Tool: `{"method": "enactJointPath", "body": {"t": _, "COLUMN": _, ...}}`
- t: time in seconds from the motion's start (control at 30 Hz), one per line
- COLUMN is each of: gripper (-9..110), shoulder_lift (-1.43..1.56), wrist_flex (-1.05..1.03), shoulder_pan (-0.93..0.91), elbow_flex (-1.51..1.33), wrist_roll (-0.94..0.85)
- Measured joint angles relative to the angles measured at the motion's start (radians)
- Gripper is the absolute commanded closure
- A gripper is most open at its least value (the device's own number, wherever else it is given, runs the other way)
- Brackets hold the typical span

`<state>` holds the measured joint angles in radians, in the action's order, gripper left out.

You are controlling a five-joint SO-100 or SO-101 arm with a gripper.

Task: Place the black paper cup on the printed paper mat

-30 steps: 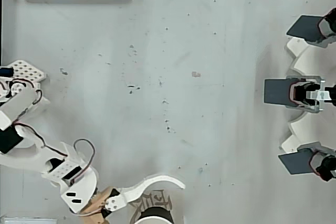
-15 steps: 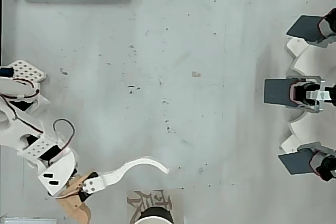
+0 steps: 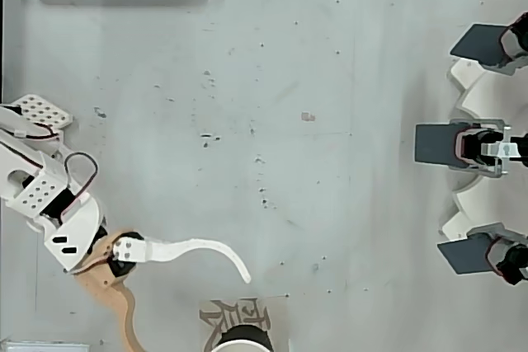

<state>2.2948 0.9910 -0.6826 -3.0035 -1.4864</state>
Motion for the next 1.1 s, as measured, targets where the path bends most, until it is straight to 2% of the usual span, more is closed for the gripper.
{"method": "enactJointPath", "body": {"t": 0.27, "gripper": 71, "shoulder_lift": 0.107, "wrist_flex": 0.000, "shoulder_pan": 0.155, "elbow_flex": -0.048, "wrist_roll": -0.037}}
{"method": "enactJointPath", "body": {"t": 0.63, "gripper": 73, "shoulder_lift": 0.109, "wrist_flex": 0.000, "shoulder_pan": 0.437, "elbow_flex": -0.049, "wrist_roll": -0.067}}
{"method": "enactJointPath", "body": {"t": 0.9, "gripper": 74, "shoulder_lift": -0.002, "wrist_flex": 0.000, "shoulder_pan": 0.607, "elbow_flex": 0.000, "wrist_roll": -0.084}}
{"method": "enactJointPath", "body": {"t": 1.1, "gripper": 74, "shoulder_lift": -0.190, "wrist_flex": 0.006, "shoulder_pan": 0.647, "elbow_flex": 0.160, "wrist_roll": -0.083}}
